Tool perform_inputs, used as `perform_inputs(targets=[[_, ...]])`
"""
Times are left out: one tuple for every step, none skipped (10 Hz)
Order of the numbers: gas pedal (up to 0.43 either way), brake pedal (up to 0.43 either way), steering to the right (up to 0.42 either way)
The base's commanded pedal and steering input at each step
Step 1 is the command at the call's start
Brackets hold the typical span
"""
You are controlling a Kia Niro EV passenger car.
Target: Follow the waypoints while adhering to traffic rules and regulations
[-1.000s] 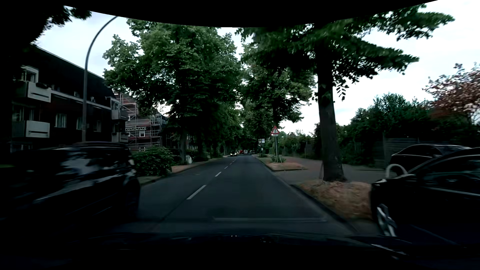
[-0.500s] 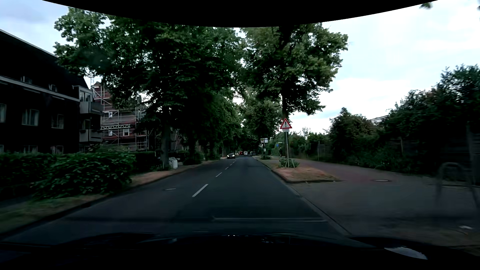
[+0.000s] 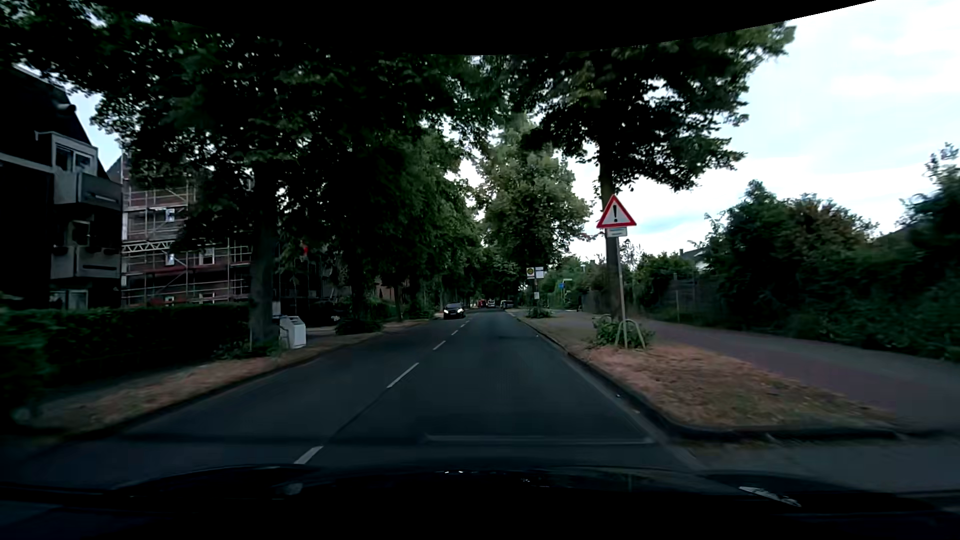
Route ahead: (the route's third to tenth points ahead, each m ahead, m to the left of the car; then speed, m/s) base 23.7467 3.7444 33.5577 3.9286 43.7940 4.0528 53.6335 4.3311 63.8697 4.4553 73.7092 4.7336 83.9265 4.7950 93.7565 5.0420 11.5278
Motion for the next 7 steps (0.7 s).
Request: perform_inputs(targets=[[0.220, 0.000, -0.003], [0.220, 0.000, -0.003], [0.220, 0.000, -0.003], [0.220, 0.000, -0.003], [0.220, 0.000, -0.003], [0.220, 0.000, -0.003], [0.209, 0.000, -0.003]])
